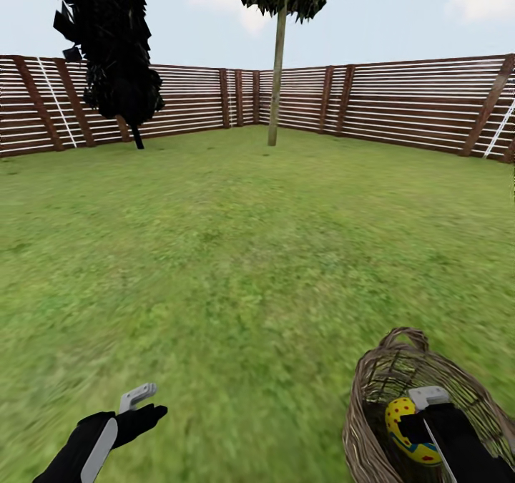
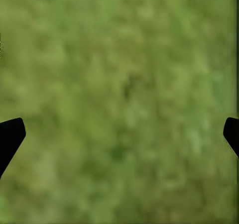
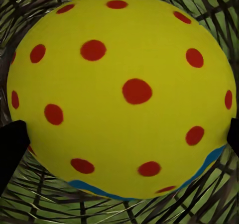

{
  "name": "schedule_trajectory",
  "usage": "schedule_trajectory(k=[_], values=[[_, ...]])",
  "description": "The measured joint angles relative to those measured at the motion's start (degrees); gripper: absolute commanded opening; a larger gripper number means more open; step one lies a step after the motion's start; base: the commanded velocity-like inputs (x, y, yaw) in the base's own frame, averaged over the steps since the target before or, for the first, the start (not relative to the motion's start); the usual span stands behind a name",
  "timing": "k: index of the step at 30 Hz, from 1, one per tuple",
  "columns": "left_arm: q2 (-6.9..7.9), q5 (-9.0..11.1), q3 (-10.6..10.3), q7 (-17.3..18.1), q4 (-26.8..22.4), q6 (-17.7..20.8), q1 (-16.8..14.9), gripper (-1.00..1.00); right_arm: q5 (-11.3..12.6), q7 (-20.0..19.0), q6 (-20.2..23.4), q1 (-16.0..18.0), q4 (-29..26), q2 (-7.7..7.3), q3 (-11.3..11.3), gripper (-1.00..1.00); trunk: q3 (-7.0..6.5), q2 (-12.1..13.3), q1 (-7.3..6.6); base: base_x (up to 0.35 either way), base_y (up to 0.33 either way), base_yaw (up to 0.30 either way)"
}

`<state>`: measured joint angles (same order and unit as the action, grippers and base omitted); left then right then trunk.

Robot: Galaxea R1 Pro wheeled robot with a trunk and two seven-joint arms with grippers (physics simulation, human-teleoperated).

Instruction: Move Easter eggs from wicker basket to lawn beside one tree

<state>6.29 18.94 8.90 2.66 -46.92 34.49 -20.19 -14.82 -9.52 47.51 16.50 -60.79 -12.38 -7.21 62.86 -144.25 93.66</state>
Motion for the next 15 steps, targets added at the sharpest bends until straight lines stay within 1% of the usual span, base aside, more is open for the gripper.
schedule_trajectory(k=[4,6,8,11,15], values=[[0.02,0.0,0.0,0.1,0.0,0.0,0.0,1.0,0.0,0.0,0.0,0.0,0.0,0.06,0.1,-1.0,-0.89,0.1,-0.08,-0.202,0.0,0.0],[0.05,0.1,0.0,0.2,0.0,0.1,0.0,1.0,0.0,0.0,0.0,0.0,0.0,0.07,0.1,-1.0,-1.33,0.1,-0.15,-0.033,0.0,0.0],[0.05,0.1,0.1,0.1,0.0,0.1,0.0,1.0,0.1,0.1,0.0,0.0,0.0,0.07,1.1,-1.0,-1.76,0.1,-0.21,-0.006,0.0,0.0],[0.05,0.1,0.1,0.1,0.0,0.1,0.0,1.0,0.0,0.1,0.0,0.0,0.0,0.09,1.8,-1.0,-2.35,0.1,-0.28,-0.001,0.0,0.0],[0.05,0.1,0.0,0.1,0.0,0.1,0.0,1.0,0.0,0.1,0.0,0.0,2.5,0.16,2.4,-1.0,-2.9,0.2,-0.38,0.0,0.0,0.0]])
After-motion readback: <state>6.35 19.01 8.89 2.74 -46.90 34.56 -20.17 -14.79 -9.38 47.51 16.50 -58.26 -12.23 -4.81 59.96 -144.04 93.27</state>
